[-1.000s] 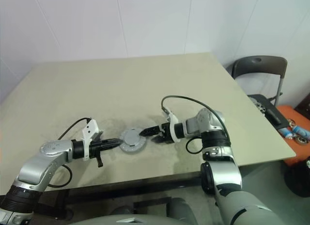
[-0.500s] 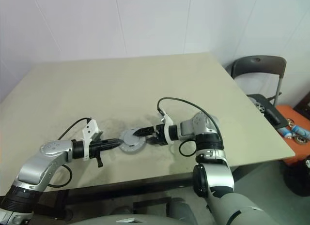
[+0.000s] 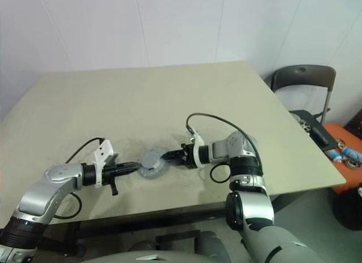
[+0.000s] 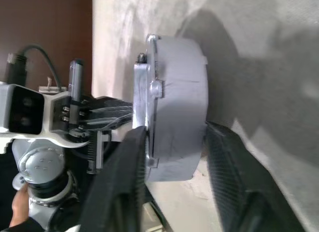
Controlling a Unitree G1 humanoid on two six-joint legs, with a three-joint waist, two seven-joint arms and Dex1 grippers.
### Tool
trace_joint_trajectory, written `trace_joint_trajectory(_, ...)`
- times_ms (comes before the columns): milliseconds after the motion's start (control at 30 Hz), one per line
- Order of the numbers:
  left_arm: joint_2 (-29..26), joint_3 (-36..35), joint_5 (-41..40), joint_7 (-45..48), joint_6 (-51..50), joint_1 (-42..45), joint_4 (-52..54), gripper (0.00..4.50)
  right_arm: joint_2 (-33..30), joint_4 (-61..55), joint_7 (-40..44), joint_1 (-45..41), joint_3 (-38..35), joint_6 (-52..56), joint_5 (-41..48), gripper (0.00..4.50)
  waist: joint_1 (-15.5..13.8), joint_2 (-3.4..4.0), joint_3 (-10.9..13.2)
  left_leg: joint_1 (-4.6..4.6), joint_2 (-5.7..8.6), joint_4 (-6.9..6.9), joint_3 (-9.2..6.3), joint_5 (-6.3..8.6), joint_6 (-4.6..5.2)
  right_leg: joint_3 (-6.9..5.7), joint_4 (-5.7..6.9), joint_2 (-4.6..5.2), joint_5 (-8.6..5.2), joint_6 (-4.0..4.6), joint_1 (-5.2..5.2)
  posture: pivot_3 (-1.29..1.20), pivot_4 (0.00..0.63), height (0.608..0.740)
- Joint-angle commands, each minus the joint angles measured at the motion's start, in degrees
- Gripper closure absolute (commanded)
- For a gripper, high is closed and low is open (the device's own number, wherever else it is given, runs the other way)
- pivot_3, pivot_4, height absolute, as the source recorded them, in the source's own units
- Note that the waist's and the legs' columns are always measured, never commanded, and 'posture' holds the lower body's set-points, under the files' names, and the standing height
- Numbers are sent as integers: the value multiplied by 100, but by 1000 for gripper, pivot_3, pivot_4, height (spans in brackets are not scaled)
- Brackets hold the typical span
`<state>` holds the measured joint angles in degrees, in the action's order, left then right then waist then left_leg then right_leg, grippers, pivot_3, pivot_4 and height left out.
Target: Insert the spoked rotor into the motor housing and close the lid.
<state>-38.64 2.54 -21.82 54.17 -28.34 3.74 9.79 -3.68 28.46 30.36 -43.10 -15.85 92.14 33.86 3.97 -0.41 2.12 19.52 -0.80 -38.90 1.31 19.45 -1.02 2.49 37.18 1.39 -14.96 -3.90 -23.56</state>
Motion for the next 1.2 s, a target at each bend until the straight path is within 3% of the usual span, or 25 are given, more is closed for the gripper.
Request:
trace_joint_trajectory(33, 12, 53, 22, 2, -10, 4, 59, 4500, 84, -222, 108, -36, 72, 36, 298, 3237, 2, 0, 0, 0, 0, 0, 0, 0, 0, 0, -1, 0, 0, 0, 0, 0, 0, 740)
trace_joint_trajectory(200, 42, 5, -36, -3, -24, -4, 78, 4500, 59, -353, 174, 11, 214, 36, 457, 3237, 3, 2, 2, 1, 0, 2, 0, 1, 1, 0, -3, 0, -1, -2, -1, 0, 0, 740)
trace_joint_trajectory(367, 396, -522, -625, -287, -442, 66, 301, 4500, 16, -439, 180, 43, 276, 36, 622, 3237, 1, 0, 8, 8, 0, 2, -1, 1, 2, -1, -6, 2, -2, -4, -4, 0, 0, 740)
trace_joint_trajectory(567, 755, -1634, -1597, -1087, -1281, 102, 594, 4500, -50, -453, 138, -18, 238, 36, 913, 3237, 13, -4, 5, 104, 0, -9, -1, 1, 2, 0, 5, 2, 6, -13, -100, 0, 0, 740)
trace_joint_trajectory(867, 974, -3020, -3507, -1568, -2480, 52, 120, 4500, -130, -300, 11, -156, 159, 36, 1223, 3247, 0, -3, 5, 108, 5, -5, -1, 5, 9, 1, -5, 13, 6, -12, -101, 0, 0, 740)
trace_joint_trajectory(1200, 1140, -3183, -4544, -1696, -3096, -620, 122, 4500, -303, -162, -116, -502, 53, 36, 1402, 3248, 11, -2, 6, 106, 6, -5, -1, 5, 9, 2, -4, 12, 6, -11, -101, 0, 0, 740)
